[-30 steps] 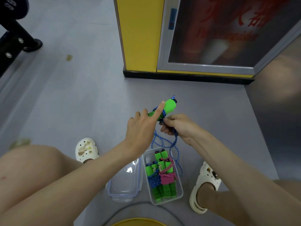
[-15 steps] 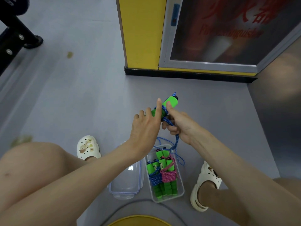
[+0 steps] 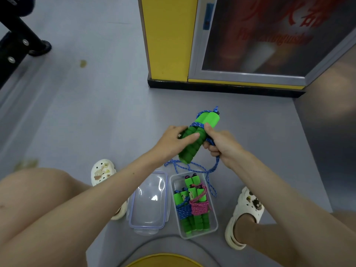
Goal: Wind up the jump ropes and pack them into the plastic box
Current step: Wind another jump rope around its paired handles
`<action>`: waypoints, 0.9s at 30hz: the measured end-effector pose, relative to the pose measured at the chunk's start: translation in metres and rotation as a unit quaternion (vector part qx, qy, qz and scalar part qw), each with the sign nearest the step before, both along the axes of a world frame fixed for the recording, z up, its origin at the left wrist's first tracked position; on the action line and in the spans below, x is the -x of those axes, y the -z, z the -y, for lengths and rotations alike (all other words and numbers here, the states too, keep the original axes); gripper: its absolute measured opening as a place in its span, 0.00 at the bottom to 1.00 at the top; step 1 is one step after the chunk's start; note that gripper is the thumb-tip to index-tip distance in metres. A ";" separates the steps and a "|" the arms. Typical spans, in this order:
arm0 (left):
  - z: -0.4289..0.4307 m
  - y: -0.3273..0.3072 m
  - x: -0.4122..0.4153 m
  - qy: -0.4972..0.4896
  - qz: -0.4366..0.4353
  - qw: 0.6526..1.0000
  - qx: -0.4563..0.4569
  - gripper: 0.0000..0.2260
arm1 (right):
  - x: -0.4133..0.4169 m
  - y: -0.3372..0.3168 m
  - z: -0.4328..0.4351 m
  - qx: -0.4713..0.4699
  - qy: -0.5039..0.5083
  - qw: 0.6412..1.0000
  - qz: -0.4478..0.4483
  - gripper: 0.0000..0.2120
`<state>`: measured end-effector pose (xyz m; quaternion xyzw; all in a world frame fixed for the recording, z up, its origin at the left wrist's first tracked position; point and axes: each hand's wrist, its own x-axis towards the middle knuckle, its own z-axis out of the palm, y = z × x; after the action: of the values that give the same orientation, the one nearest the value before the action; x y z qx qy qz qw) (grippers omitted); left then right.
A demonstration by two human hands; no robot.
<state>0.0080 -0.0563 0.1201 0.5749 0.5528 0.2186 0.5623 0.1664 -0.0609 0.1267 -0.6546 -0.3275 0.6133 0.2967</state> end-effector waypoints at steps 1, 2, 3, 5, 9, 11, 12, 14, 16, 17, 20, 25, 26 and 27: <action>0.000 -0.001 0.003 -0.018 0.046 0.997 0.051 0.19 | 0.000 0.000 0.001 -0.008 -0.025 1.000 -0.014 0.20; 0.001 -0.003 0.006 -0.028 0.092 0.990 0.106 0.18 | 0.000 0.001 0.003 -0.016 -0.044 0.998 -0.036 0.21; 0.002 -0.003 0.008 -0.029 0.135 0.979 0.149 0.19 | 0.001 0.000 0.004 -0.021 -0.057 0.997 -0.056 0.21; 0.004 -0.001 0.012 -0.023 0.200 0.961 0.191 0.23 | -0.001 -0.002 0.003 -0.030 -0.074 0.994 -0.080 0.20; 0.004 -0.001 0.013 -0.015 0.257 0.939 0.227 0.24 | -0.003 -0.006 0.001 -0.038 -0.086 0.993 -0.066 0.20; 0.004 -0.003 0.012 -0.038 0.243 0.945 0.216 0.23 | -0.001 -0.006 0.001 -0.026 -0.088 0.995 -0.036 0.21; 0.004 -0.004 0.011 -0.052 0.217 0.953 0.204 0.23 | 0.000 -0.007 0.001 -0.018 -0.092 0.996 -0.008 0.21; 0.003 -0.004 0.010 -0.066 0.156 0.970 0.175 0.23 | -0.002 -0.009 0.002 -0.010 -0.111 0.991 0.072 0.19; 0.002 -0.003 0.011 -0.071 0.122 0.979 0.145 0.23 | -0.004 -0.010 0.002 -0.016 -0.135 0.983 0.126 0.15; 0.002 -0.004 0.011 -0.076 0.115 0.981 0.135 0.23 | -0.005 -0.010 0.003 -0.020 -0.146 0.980 0.136 0.12; 0.002 -0.005 0.012 -0.069 0.090 0.988 0.101 0.23 | -0.005 -0.009 0.005 -0.022 -0.172 0.973 0.155 0.04; 0.004 -0.008 0.010 -0.049 0.060 0.995 0.059 0.24 | -0.002 -0.006 0.005 -0.030 -0.142 0.974 0.177 0.06; 0.003 -0.008 0.010 -0.057 0.050 0.996 0.050 0.25 | -0.001 -0.005 0.005 -0.038 -0.124 0.977 0.169 0.07; 0.002 -0.008 0.010 -0.062 0.029 0.997 0.031 0.25 | 0.000 -0.005 0.005 -0.046 -0.110 0.980 0.161 0.07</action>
<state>-0.0017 -0.0578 0.1276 0.5154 0.5776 0.2523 0.5805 0.1665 -0.0662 0.1319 -0.6903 -0.4693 0.5129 0.2004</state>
